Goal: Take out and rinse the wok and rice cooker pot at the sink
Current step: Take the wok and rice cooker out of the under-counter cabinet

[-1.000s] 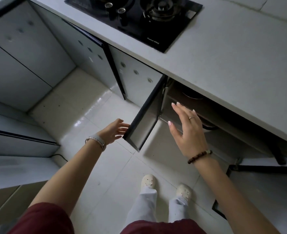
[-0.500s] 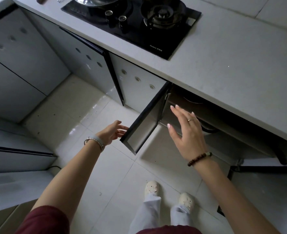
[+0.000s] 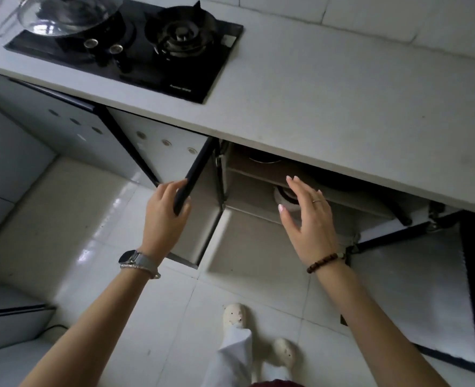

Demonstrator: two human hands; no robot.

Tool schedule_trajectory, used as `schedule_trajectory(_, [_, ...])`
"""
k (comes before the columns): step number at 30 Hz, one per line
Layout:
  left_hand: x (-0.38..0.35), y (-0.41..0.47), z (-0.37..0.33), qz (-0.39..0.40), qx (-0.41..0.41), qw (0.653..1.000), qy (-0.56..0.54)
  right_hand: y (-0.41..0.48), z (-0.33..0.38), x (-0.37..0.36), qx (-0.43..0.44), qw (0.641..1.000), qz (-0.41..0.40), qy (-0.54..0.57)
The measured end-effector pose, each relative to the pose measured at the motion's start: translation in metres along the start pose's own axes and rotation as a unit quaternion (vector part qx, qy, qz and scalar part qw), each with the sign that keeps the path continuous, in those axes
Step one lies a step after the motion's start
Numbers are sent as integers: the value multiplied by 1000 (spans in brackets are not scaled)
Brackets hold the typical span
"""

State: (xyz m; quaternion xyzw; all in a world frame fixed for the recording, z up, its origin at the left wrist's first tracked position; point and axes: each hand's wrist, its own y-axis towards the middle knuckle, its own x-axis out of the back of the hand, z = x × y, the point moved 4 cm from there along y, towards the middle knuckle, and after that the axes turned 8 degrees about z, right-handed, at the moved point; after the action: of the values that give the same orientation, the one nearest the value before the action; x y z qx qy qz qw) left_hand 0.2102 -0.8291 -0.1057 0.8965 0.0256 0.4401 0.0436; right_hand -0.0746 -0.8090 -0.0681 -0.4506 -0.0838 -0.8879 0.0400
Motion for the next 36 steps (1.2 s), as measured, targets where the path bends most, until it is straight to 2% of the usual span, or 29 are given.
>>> schedule_trajectory(5, [-37, -4, -73, -10, -93, 995, 44, -34, -50, 44, -38, 999, -34, -11])
schedule_trajectory(13, [-95, -23, -167, 4, -160, 986, 38, -88, -115, 98, -81, 994, -69, -18])
schedule_trajectory(18, [-132, -31, -199, 10, -169, 986, 7, -109, -154, 103, -100, 992, -78, -14])
schedule_trajectory(24, [-193, -27, -198, 45, -162, 986, -15, -115, -211, 77, -129, 988, -81, -21])
schedule_trajectory(36, [-367, 21, -130, 24, -219, 974, -50, -89, -352, -43, -149, 978, -141, -38])
